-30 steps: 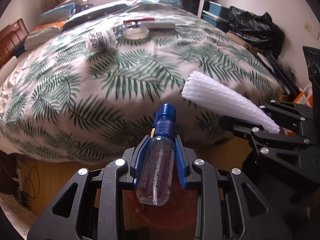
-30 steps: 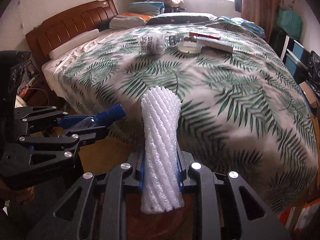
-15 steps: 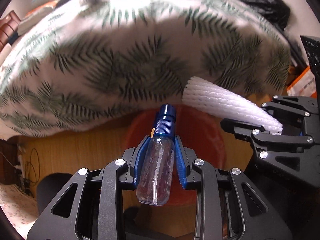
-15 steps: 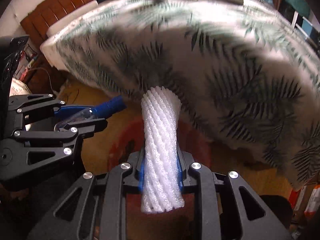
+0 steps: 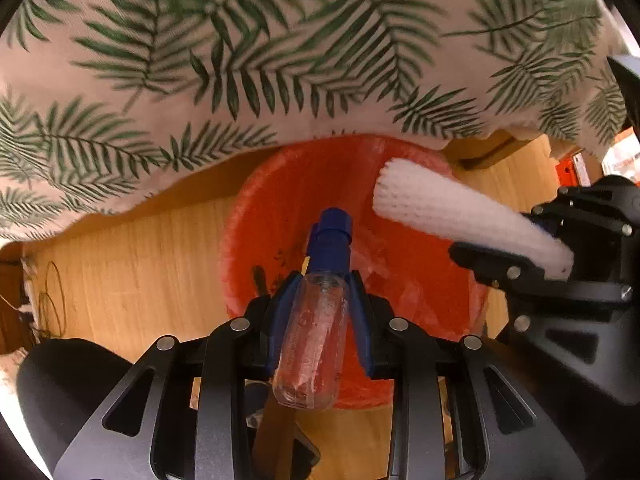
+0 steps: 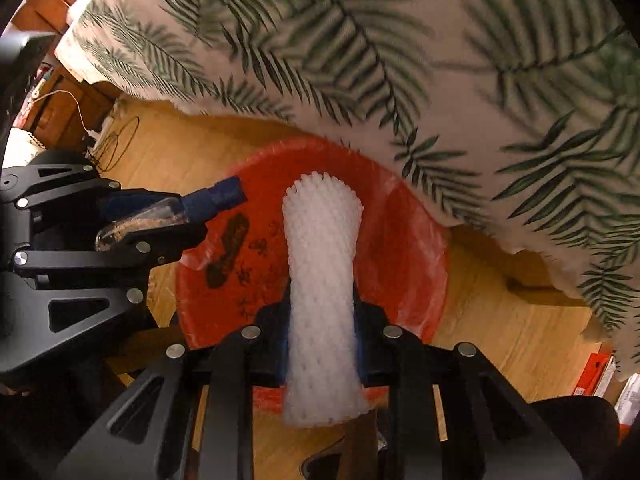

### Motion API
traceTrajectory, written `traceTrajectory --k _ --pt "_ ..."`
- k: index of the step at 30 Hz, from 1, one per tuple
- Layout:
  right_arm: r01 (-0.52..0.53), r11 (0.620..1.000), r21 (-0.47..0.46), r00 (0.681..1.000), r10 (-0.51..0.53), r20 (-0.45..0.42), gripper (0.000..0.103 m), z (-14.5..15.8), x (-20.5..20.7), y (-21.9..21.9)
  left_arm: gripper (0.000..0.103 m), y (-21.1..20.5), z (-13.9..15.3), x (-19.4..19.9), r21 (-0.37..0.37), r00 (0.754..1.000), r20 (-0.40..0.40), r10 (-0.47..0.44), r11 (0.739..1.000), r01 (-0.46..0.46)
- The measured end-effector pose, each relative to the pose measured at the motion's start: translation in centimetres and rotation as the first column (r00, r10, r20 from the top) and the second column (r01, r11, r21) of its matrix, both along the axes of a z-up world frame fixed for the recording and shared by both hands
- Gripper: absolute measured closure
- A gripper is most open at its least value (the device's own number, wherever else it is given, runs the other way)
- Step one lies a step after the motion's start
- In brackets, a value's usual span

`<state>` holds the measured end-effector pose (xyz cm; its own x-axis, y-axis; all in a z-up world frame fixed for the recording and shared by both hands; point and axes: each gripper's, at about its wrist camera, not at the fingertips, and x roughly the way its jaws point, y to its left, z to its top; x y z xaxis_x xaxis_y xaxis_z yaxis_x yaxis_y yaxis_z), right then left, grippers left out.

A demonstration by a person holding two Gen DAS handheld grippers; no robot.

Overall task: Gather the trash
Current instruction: 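Carry both items over the wastebasket and open both tools to drop them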

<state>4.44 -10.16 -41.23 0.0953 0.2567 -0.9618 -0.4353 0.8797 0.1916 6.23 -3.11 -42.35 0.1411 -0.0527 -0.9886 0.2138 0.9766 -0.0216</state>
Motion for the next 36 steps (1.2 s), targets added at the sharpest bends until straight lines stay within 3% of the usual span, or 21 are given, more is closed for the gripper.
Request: traceTrajectory --k 8,15,23,25,31,36 --pt "0.0 1.0 -0.013 0.996 -0.001 -0.085 0.08 -3.4 0.5 0.3 0.074 0.3 -3.2 1.1 0.006 0.996 -0.087 0.021 1.0 -0.02" --pt "0.005 1.0 -0.013 0.99 -0.007 -0.143 0.08 -5.4 0.5 0.3 0.073 0.6 -4.2 1.4 0.01 0.994 -0.109 0.023 1.0 -0.023" --pt "0.001 1.0 -0.013 0.983 -0.003 -0.181 0.079 -6.3 0.6 0.8 0.047 0.6 -4.2 1.7 0.019 0.994 -0.104 0.029 0.999 -0.027" --pt "0.006 1.0 -0.008 0.981 -0.008 -0.193 0.079 -6.4 0.6 0.7 0.032 0.7 -4.0 1.8 0.021 0.995 -0.096 0.037 0.999 -0.035" --pt "-0.001 1.0 0.005 0.974 0.002 -0.226 0.077 -7.2 0.6 1.2 0.026 2.2 -2.9 2.1 0.041 0.993 -0.057 0.107 0.994 -0.105" --pt "-0.023 1.0 0.005 0.972 0.024 -0.235 0.066 -7.7 0.4 1.7 0.025 3.4 -2.4 2.3 0.047 0.987 -0.043 0.154 0.987 -0.152"
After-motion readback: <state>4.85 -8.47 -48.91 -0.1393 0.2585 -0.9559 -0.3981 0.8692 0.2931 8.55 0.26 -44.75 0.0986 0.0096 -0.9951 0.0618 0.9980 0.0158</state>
